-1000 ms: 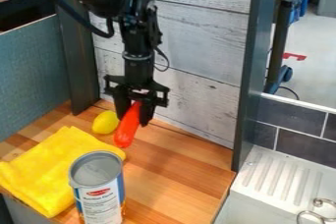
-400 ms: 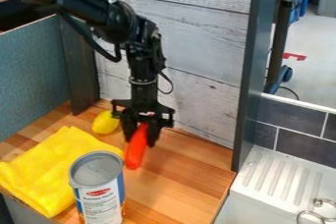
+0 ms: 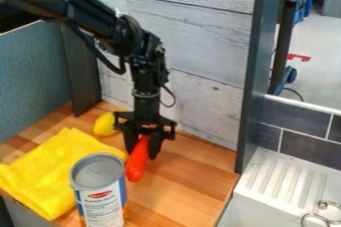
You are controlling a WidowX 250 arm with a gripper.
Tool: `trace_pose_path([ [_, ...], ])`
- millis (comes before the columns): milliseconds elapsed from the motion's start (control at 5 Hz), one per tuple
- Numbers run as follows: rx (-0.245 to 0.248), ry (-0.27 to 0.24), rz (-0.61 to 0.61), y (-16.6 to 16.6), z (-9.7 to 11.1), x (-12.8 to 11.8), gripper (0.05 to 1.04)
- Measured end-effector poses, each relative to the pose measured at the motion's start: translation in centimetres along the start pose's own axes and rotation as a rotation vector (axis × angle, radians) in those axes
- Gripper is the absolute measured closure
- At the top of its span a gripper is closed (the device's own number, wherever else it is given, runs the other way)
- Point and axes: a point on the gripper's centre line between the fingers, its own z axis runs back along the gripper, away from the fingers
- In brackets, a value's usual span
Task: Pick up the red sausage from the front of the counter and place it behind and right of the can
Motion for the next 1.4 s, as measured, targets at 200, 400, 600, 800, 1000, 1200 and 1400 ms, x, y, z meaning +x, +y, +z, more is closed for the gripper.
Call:
trace_pose_path([
  [200, -0.005, -0.013, 0.003, -0.1, 0.0, 0.2, 0.521],
  [400, -0.008, -0.007, 0.0, -0.1, -0.1, 0.0, 0.521],
  [600, -0.024, 0.002, -0.003, -0.4, -0.4, -0.3, 0.521],
  [800, -0.028, 0.019, -0.008, -0.5, -1.4, -0.5, 0.521],
  [1000, -0.034, 0.014, -0.008, -0.6, -1.7, -0.6, 0.521],
  [1200, -0.037, 0.011, -0.009, -0.7, -1.7, -0.6, 0.472],
  [1400, -0.039, 0.017, -0.017, -0.8, -1.7, -0.8, 0.178],
])
